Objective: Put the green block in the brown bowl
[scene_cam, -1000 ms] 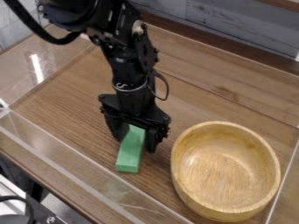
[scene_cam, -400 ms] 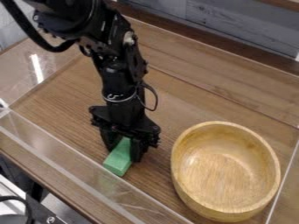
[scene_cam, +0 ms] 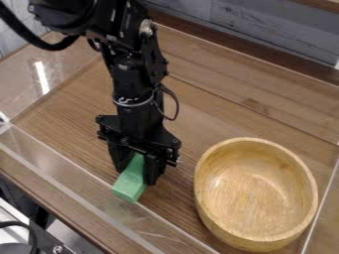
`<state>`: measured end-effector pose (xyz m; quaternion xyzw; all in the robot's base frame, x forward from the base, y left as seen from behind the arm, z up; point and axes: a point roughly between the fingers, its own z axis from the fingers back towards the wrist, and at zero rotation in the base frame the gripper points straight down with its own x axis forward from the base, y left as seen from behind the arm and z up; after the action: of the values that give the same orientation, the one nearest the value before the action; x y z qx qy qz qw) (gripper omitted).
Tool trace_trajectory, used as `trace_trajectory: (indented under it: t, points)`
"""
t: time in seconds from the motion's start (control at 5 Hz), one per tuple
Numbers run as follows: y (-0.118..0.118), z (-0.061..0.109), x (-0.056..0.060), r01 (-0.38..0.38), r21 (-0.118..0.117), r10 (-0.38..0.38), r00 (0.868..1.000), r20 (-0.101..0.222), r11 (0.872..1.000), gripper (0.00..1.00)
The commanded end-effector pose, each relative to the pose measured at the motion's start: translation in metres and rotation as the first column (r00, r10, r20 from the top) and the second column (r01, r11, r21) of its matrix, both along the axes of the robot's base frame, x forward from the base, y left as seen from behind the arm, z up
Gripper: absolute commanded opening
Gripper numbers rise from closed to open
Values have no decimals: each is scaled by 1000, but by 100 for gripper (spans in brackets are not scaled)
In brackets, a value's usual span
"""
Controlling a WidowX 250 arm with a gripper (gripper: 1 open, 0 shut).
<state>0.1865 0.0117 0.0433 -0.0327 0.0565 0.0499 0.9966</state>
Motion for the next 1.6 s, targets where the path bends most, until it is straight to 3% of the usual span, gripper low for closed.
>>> trace_trajectory:
  t: [0.0,0.2,0.6,0.8,1.0,1.2,1.4]
  points:
    - [-3,22,7,3,1,-3,999,41,1000,0]
    - [-10,40,7,5,-9,-5,999,49,1000,0]
    - [-33,99,7,49,-19,-47,995,84,999,0]
    - [-58,118,7,70,-26,-67,992,105,997,0]
    - [-106,107,0,96,-31,-92,989,113,995,0]
    - [-152,96,1,100,-29,-96,987,131,995,0]
    - [-167,89,-2,62,-40,-56,988,147,997,0]
